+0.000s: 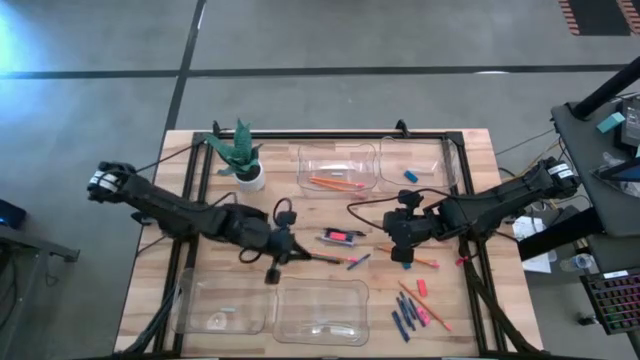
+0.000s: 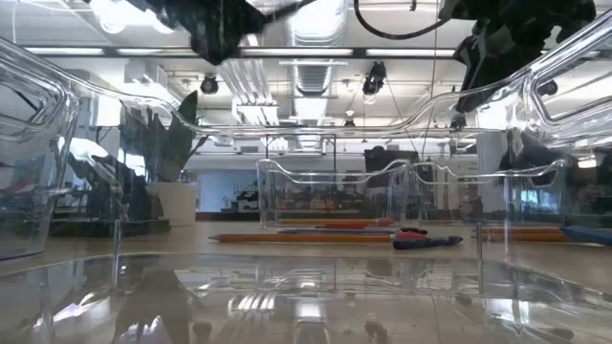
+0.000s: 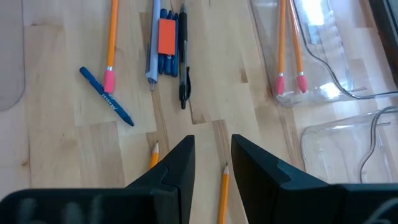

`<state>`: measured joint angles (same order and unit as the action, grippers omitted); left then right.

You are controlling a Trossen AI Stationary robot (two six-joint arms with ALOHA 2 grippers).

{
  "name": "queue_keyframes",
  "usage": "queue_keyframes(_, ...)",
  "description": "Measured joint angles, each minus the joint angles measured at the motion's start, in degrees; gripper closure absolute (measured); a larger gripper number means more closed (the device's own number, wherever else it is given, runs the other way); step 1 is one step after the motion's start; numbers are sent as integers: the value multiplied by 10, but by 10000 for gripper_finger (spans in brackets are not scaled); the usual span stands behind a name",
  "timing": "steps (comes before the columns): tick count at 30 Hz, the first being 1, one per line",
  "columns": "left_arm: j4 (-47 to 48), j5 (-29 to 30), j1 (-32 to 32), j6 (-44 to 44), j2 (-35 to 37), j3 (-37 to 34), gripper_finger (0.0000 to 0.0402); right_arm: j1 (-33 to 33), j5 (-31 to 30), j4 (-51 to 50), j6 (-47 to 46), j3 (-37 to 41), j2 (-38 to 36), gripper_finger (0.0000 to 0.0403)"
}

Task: Sort crayons/erasers/pens/pencils in bins
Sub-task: Put the black pen into the bottom left transparent bin

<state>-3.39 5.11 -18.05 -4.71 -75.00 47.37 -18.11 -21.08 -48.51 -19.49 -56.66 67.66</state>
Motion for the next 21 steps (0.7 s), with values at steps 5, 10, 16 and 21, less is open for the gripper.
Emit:
queue_keyframes(5,16,0,-71,-83,26,0,387,0,0,0,0,0,0,307)
queue_keyframes(10,66,0,-155,-195,51,0,386,0,0,1,0,0,0,307)
queue_keyframes(16,191,9,-257,-341,85,0,385,0,0,12,0,0,0,307)
queue_keyframes(21,269,12,-311,-461,107,0,385,0,0,12,0,0,0,307)
